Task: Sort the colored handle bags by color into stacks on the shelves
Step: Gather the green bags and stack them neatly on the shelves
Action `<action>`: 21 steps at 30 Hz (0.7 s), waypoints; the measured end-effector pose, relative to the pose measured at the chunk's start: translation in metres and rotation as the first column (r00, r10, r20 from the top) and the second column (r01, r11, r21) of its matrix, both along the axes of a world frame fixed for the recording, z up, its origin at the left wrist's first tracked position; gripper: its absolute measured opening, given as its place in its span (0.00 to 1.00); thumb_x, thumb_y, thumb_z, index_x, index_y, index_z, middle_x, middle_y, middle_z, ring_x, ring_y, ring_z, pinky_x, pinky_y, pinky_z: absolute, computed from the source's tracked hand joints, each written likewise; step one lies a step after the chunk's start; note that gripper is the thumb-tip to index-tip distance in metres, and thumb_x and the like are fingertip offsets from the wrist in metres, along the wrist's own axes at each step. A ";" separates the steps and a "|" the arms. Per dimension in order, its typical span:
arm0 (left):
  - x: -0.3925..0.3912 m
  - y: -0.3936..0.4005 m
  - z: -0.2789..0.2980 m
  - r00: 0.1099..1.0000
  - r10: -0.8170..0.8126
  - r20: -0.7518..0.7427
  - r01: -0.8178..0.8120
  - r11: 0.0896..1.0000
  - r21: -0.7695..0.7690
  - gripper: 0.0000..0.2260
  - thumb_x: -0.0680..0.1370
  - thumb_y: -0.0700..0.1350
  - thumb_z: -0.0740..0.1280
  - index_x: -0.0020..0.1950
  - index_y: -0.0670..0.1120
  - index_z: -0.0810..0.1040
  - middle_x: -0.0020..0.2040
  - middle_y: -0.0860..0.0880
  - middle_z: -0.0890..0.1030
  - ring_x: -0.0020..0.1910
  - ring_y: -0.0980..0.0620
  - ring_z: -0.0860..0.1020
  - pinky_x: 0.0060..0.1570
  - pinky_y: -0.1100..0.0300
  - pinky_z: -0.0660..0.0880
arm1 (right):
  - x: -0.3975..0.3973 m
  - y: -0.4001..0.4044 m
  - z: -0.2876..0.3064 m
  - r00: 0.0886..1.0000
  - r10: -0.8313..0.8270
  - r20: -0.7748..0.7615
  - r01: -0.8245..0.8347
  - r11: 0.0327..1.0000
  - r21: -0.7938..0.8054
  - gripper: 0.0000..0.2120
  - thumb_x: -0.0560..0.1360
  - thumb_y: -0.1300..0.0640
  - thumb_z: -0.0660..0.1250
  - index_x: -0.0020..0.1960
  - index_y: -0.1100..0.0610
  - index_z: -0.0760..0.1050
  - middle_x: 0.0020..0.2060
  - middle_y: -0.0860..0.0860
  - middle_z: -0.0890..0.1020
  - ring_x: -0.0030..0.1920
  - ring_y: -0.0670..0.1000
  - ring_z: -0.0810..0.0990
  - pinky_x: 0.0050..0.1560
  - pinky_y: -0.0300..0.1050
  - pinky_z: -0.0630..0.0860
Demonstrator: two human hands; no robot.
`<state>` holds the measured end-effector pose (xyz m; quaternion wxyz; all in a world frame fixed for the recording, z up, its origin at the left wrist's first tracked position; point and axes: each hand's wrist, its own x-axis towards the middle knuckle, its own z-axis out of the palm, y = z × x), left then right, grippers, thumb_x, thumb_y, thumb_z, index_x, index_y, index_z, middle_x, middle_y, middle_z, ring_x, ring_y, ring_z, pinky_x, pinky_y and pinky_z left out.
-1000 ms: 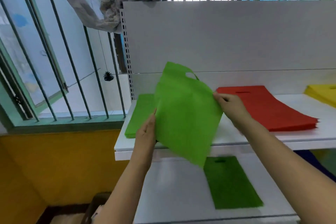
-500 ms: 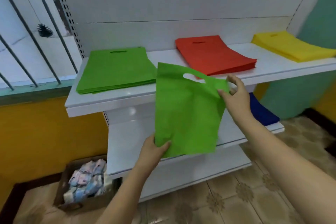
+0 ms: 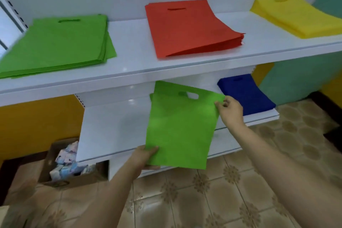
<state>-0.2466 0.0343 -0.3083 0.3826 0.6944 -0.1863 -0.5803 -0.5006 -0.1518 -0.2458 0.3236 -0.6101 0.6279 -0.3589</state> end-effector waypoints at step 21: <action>-0.007 -0.139 -0.121 0.959 0.248 -0.136 -0.230 0.963 0.139 0.11 0.81 0.33 0.60 0.61 0.44 0.75 0.50 0.44 0.81 0.42 0.47 0.80 0.30 0.56 0.82 | 0.077 -0.170 -0.117 0.981 0.185 -0.059 -0.173 0.969 0.176 0.16 0.79 0.57 0.62 0.66 0.56 0.68 0.59 0.56 0.78 0.46 0.55 0.83 0.47 0.52 0.82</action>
